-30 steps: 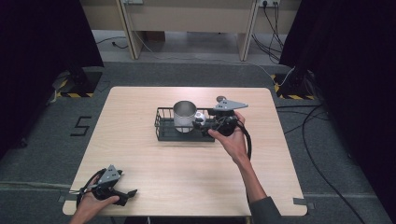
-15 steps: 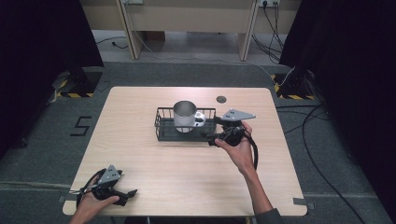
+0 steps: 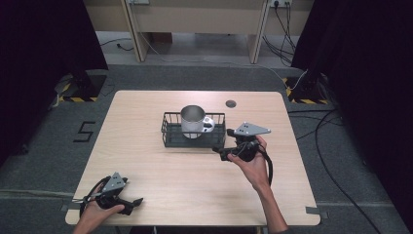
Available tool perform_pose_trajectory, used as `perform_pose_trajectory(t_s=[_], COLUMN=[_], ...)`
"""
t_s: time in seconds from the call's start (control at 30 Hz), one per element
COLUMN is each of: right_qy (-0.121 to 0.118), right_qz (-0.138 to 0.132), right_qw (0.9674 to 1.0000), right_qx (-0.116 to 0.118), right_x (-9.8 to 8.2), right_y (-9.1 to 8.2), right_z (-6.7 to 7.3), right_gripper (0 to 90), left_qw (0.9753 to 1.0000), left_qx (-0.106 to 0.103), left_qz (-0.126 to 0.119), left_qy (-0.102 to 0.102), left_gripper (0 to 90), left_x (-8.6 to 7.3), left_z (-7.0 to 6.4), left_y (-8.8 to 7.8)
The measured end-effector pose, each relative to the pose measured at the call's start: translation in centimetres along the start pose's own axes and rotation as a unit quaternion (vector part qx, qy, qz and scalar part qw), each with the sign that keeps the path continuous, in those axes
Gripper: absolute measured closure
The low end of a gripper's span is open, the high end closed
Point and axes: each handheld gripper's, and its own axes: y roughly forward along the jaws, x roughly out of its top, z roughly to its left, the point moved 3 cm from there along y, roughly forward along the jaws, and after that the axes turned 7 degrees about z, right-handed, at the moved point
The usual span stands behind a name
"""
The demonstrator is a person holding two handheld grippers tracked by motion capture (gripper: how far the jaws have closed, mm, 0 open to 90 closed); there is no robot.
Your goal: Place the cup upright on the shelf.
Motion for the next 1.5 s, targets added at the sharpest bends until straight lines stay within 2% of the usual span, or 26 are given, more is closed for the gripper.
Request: perform_pose_trajectory(t_s=[0.17, 0.8, 1.5], right_qy=[0.006, 0.004, 0.004], right_qz=[0.000, -0.003, 0.005], right_qw=[1.0000, 0.9999, 0.9999], right_qx=[0.001, -0.012, -0.015], right_x=[-1.0, -3.6, -6.3], right_y=[-0.1, -1.2, -1.2], right_z=[0.2, 1.4, 2.7], right_gripper=[15.9, 15.6, 15.7], left_qw=[1.0000, 1.0000, 1.0000], left_qx=[0.000, 0.000, 0.000], left_qz=[0.000, 0.000, 0.001], left_qy=[-0.001, -0.001, -0.001], left_gripper=[0.0, 0.0, 0.0], left_x=[0.0, 0.0, 0.0], left_z=[0.0, 0.0, 0.0], left_y=[0.0, 0.0, 0.0])
